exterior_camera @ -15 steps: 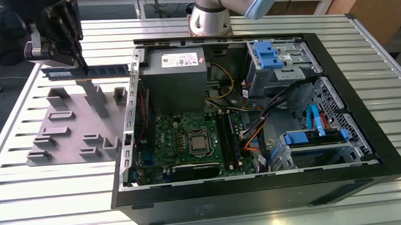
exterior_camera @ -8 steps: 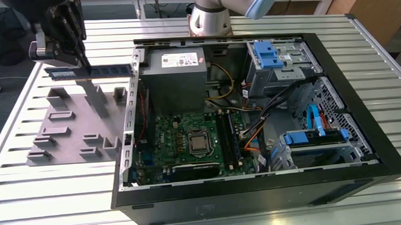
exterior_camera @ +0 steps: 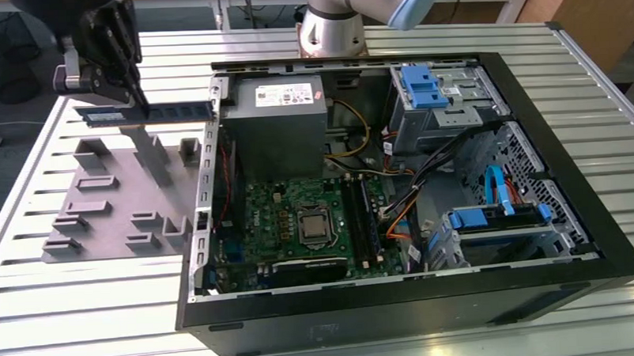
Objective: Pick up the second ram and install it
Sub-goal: 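Pick up the second ram and move it above second insertion slot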
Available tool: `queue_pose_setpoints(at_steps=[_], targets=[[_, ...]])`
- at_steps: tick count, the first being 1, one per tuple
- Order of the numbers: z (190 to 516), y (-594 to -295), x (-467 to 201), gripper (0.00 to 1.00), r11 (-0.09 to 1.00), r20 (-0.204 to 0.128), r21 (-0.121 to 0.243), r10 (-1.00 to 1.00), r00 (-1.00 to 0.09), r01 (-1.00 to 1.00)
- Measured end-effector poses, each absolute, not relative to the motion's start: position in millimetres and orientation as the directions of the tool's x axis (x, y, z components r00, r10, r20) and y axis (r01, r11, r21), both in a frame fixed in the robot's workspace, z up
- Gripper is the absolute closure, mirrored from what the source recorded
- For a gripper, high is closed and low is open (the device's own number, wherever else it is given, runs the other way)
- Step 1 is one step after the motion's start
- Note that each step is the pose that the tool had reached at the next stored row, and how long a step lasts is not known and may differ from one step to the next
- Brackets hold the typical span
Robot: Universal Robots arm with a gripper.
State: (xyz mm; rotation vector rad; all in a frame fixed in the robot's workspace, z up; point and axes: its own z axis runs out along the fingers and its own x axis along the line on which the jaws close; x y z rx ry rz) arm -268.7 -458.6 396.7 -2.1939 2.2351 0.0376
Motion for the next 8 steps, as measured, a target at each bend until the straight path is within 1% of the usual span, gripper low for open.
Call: queue_pose_setpoints(at_steps=[8], targets=[[396.7,-458.6,-262.5,0.86,0.019,-0.024,0.011,-1.000,-0.019,-1.000]])
